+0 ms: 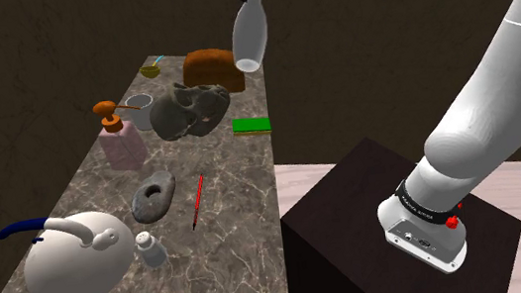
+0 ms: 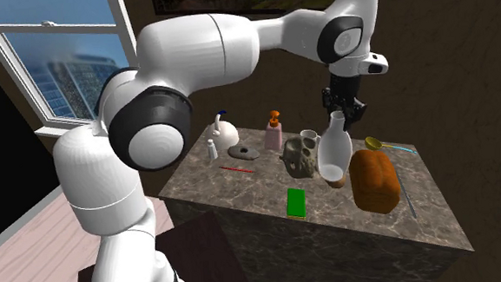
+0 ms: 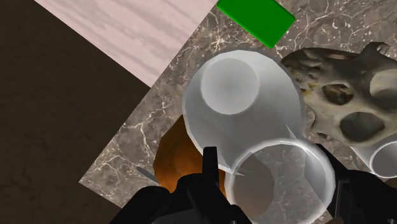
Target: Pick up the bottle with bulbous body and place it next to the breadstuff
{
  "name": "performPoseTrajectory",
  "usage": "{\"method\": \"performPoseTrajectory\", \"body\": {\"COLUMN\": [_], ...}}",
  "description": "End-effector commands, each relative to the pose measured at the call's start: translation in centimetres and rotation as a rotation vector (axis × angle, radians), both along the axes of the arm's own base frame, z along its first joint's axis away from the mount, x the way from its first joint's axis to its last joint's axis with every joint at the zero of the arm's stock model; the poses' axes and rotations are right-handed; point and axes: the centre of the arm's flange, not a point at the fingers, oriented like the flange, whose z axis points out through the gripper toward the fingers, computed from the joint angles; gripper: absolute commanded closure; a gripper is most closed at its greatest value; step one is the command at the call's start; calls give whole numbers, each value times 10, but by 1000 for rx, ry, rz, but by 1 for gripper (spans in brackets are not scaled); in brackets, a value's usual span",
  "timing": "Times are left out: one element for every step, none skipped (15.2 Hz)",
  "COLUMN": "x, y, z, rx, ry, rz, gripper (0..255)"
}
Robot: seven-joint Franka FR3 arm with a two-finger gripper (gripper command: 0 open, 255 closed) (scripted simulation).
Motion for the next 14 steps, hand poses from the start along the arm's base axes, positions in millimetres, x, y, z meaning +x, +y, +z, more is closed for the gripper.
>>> {"method": "performPoseTrajectory", "body": {"x": [0, 0, 0, 0, 0, 0, 0, 0, 0, 0, 0, 0, 0, 0], "y": [-1, -1, -1, -1, -1, -1, -1, -1, -1, -1, -1, -1, -1, -1], "z": [-11, -16, -21, -26, -32, -37, -42, -48, -53, -58, -63, -69, -74, -79], "rx": [0, 0, 0, 0, 0, 0, 0, 0, 0, 0, 0, 0, 0, 0], "ry": [-1, -1, -1, -1, -1, -1, -1, -1, -1, -1, -1, -1, -1, -1], "rz": [0, 0, 0, 0, 0, 0, 0, 0, 0, 0, 0, 0, 0, 0], "gripper": [255, 255, 255, 255, 255, 255, 255, 255, 255, 255, 255, 255, 255, 255]}}
